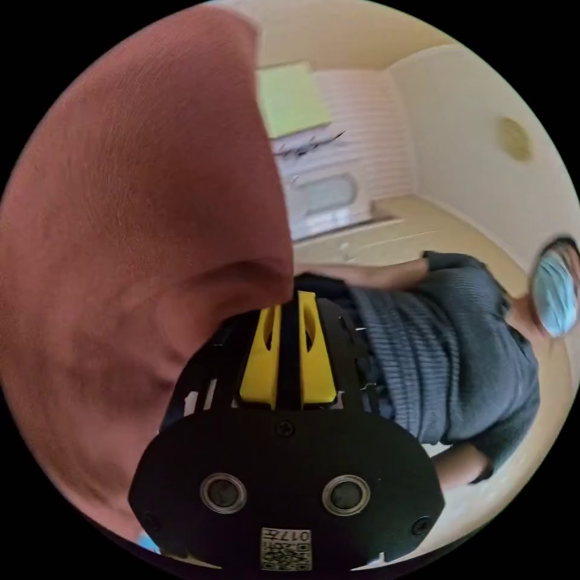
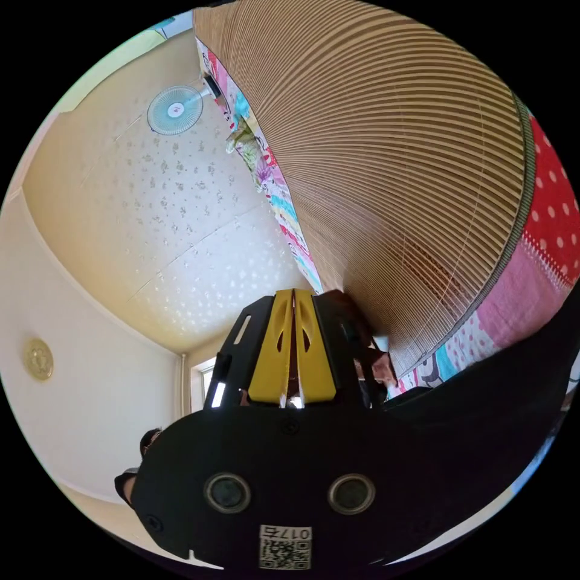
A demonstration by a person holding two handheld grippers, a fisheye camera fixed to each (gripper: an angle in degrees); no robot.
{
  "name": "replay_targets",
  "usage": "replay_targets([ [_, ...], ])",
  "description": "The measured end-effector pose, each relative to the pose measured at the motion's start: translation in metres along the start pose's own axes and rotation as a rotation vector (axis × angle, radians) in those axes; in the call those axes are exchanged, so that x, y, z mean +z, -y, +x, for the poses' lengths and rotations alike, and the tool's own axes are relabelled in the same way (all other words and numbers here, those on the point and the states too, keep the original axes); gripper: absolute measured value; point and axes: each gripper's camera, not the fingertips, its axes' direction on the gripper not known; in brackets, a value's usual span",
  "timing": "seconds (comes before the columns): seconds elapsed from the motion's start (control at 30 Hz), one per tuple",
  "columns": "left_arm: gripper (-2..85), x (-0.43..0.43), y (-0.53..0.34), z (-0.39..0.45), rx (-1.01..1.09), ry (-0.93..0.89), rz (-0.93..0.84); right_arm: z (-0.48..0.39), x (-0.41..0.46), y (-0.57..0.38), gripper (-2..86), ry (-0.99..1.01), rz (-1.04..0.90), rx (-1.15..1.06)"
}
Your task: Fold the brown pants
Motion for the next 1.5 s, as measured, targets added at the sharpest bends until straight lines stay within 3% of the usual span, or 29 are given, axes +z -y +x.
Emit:
replay_targets([
  [0.07, 10.0, 0.053, 0.010, -0.044, -0.261, 0.153, -0.179, 0.006, -0.008, 0.002, 0.3, 0.023, 0.023, -0.003],
  [0.13, 10.0, 0.064, 0.003, -0.071, -0.402, 0.189, -0.166, 0.009, -0.017, 0.002, 0.3, 0.031, 0.041, -0.012],
  [0.2, 9.9, 0.058, -0.009, -0.089, -0.486, 0.138, -0.061, 0.013, -0.027, 0.002, 0.3, 0.012, 0.049, -0.013],
  [0.3, 9.7, 0.021, -0.040, -0.103, -0.574, 0.093, 0.241, 0.025, -0.045, -0.002, 0.2, -0.054, 0.065, 0.005],
  [0.37, 10.6, -0.019, -0.067, -0.107, -0.642, 0.186, 0.463, 0.039, -0.058, -0.008, 0.2, -0.065, 0.108, 0.034],
  [0.47, 12.6, -0.061, -0.078, -0.118, -0.695, 0.346, 0.593, 0.058, -0.067, -0.012, 0.2, -0.050, 0.163, 0.068],
  [0.6, 13.9, -0.091, -0.039, -0.136, -0.632, 0.581, 0.563, 0.073, -0.063, -0.007, 0.2, -0.039, 0.194, 0.085],
  [0.73, 14.6, -0.086, 0.048, -0.171, -0.468, 0.561, 0.407, 0.078, -0.033, 0.014, 0.2, -0.048, 0.121, 0.056],
  [0.87, 16.6, -0.045, 0.134, -0.208, -0.359, 0.670, 0.158, 0.077, 0.011, 0.036, 0.2, -0.085, -0.031, 0.004],
  [1.0, 16.6, -0.017, 0.170, -0.264, -0.409, 0.682, 0.054, 0.085, 0.045, 0.047, 0.3, -0.157, -0.166, 0.003],
  [1.07, 13.1, -0.002, 0.169, -0.307, -0.539, 0.644, -0.010, 0.092, 0.065, 0.050, 0.3, -0.215, -0.252, 0.010],
  [1.27, 4.6, 0.006, 0.108, -0.298, -0.556, 0.573, 0.300, 0.103, 0.112, 0.062, 0.3, -0.427, -0.494, -0.005],
  [1.37, 3.4, 0.030, 0.057, -0.266, -0.449, 0.511, 0.337, 0.105, 0.127, 0.079, 0.4, -0.466, -0.493, -0.023],
  [1.5, 2.8, 0.050, -0.019, -0.232, -0.493, 0.423, 0.458, 0.115, 0.161, 0.110, 0.4, -0.549, -0.497, -0.024],
])
